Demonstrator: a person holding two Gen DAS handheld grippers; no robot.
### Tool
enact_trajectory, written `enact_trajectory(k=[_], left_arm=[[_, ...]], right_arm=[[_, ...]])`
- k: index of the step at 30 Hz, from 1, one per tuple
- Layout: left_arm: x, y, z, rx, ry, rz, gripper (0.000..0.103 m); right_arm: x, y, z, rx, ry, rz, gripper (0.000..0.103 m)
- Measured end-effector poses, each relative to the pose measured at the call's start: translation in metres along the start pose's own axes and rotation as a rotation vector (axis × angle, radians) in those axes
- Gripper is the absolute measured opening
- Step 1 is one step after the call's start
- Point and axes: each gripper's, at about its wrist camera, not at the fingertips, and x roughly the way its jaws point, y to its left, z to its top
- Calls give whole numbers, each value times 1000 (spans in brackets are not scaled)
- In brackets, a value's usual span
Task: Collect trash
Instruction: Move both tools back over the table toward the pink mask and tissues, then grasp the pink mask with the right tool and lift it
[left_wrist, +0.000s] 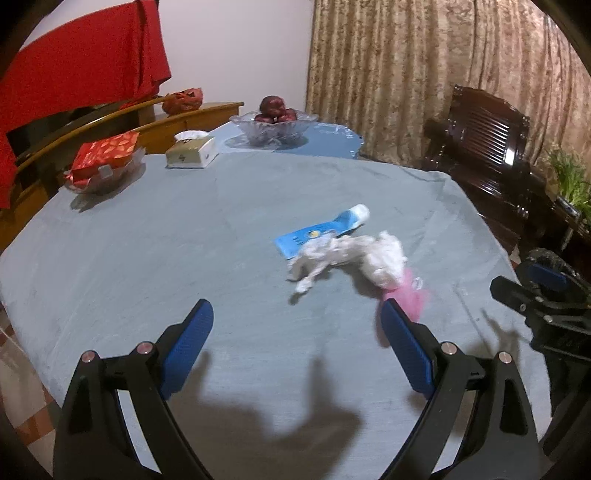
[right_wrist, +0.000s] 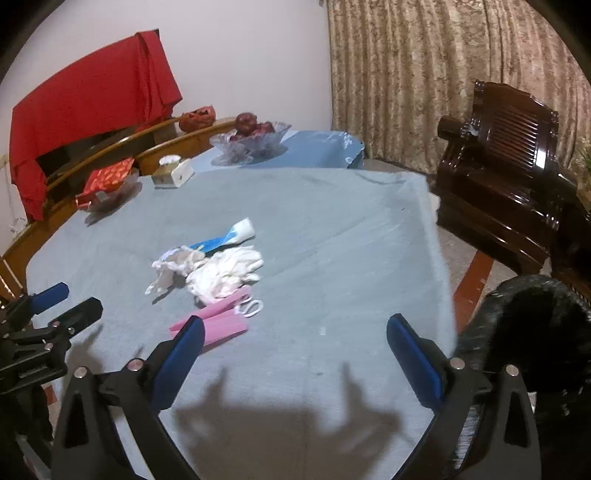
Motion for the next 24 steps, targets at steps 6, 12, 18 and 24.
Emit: enact_trajectory(k=[6, 12, 18, 24], left_arm=[[12, 28, -3, -42, 12, 25, 89], [18, 42, -2, -53, 9, 28, 89], [20, 45, -2, -51, 3, 21, 89], [21, 44, -3, -44, 9, 17, 89]], right_arm=[[24, 30, -4, -7, 31, 1, 97], [43, 53, -3, -12, 64, 21, 97], [60, 63, -6, -25, 100, -7, 97], [68, 61, -12, -13, 136, -5, 95]])
